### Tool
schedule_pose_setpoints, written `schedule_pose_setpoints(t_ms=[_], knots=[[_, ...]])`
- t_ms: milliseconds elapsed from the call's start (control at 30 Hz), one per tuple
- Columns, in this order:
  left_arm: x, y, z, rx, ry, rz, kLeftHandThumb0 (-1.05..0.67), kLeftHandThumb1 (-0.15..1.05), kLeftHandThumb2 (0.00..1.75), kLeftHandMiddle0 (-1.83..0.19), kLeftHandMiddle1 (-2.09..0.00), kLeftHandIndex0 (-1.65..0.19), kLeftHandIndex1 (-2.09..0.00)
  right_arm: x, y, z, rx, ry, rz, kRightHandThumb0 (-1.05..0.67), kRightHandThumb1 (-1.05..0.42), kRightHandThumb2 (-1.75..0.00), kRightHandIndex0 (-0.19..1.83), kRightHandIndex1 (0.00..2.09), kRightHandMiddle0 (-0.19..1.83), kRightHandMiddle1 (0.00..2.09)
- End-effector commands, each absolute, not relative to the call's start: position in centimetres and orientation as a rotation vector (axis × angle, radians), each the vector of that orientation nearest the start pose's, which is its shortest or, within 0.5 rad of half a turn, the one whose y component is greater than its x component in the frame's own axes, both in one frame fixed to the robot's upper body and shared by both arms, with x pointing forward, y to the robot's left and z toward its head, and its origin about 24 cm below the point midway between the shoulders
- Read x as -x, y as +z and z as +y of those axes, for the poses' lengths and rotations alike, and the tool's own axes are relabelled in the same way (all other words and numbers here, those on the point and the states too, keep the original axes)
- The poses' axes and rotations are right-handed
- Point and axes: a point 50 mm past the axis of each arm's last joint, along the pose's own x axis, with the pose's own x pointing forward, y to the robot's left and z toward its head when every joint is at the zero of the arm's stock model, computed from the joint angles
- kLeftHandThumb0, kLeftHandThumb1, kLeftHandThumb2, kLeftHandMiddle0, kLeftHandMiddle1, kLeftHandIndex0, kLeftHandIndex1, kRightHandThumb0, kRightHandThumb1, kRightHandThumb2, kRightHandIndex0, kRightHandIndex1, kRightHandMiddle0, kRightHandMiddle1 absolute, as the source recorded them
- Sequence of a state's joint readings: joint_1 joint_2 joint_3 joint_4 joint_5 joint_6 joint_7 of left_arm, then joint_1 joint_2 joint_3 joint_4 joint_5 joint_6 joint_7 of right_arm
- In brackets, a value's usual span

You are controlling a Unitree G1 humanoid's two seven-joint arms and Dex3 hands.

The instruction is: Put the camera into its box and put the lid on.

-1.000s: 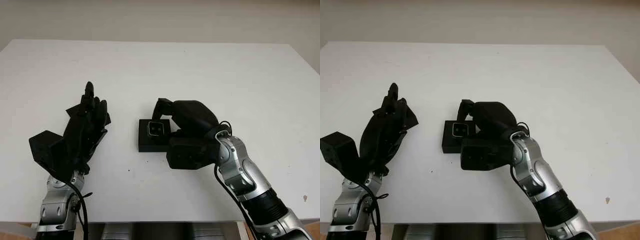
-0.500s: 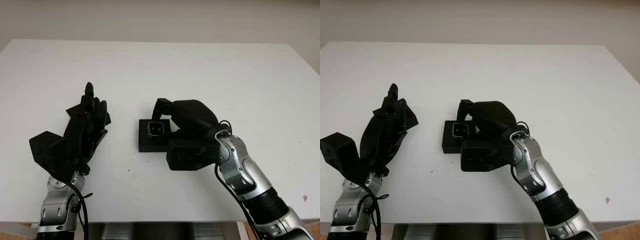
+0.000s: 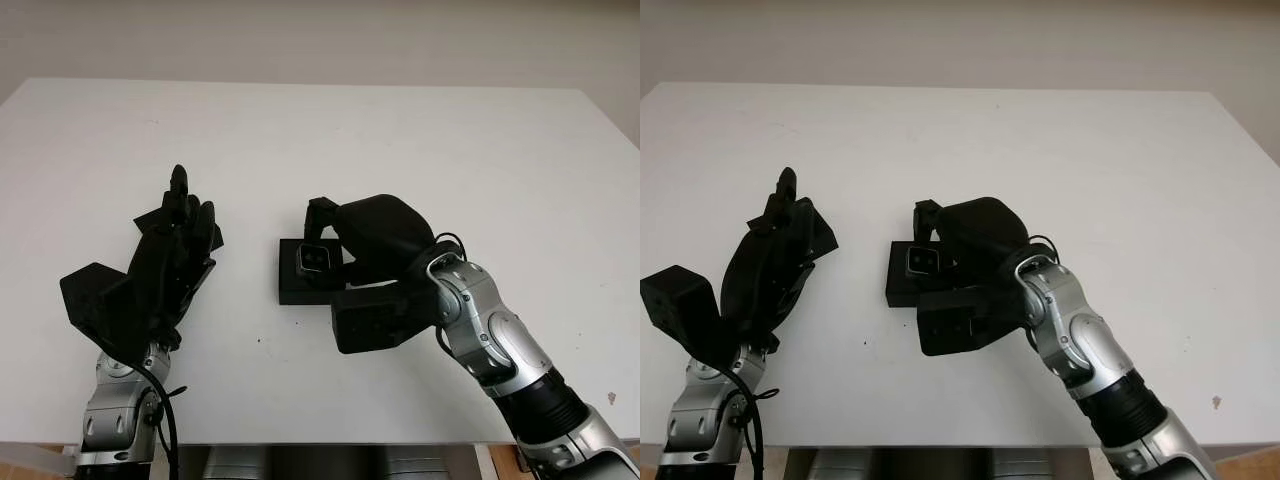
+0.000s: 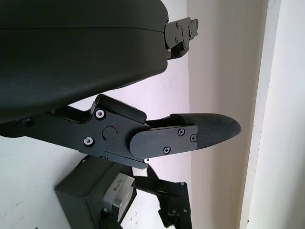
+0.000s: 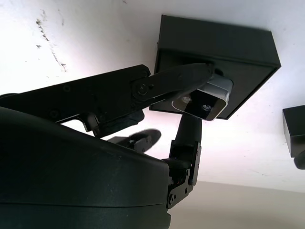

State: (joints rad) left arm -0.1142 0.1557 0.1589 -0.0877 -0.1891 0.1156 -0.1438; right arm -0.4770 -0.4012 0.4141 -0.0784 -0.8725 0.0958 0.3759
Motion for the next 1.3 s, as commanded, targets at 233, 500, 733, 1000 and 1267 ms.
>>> schedule_pose_setpoints(t_ms=[233, 500, 733, 1000, 1267], knots=[[-27.0, 9.0, 19.7, 0.027, -0.034, -0.133, -0.76, 1.05, 0.53, 0.19, 0.0, 0.19, 0.0, -30.3, 14.1, -9.6, 1.436, 0.482, -0.325, -0.72, -0.95, -0.05, 0.28, 0.01, 0.22, 0.59], [-27.0, 9.1, 19.7, 0.025, -0.033, -0.13, -0.76, 1.05, 0.54, 0.19, 0.0, 0.19, 0.0, -30.3, 14.5, -9.9, 1.412, 0.453, -0.338, -0.73, -0.97, -0.06, 0.2, 0.0, 0.15, 0.42], [-27.0, 9.1, 19.7, 0.022, -0.032, -0.132, -0.76, 1.05, 0.54, 0.19, 0.0, 0.19, 0.0, -29.7, 15.7, -10.4, 1.337, 0.425, -0.469, -0.76, -1.04, -0.11, 0.14, 0.02, 0.12, 0.25], [-27.1, 9.3, 20.0, 0.015, -0.041, -0.137, -0.77, 1.05, 0.54, 0.19, 0.0, 0.19, 0.0, -28.4, 14.1, -11.9, 1.207, 0.546, -0.503, -0.78, -1.05, -0.46, 0.1, 0.03, 0.12, 0.15], [-27.0, 9.5, 20.1, 0.01, -0.044, -0.13, -0.78, 1.05, 0.53, 0.19, 0.0, 0.19, 0.0, -27.6, 12.6, -13.2, 1.205, 0.673, -0.453, -0.78, -1.05, -0.56, 0.03, 0.02, 0.04, 0.08]])
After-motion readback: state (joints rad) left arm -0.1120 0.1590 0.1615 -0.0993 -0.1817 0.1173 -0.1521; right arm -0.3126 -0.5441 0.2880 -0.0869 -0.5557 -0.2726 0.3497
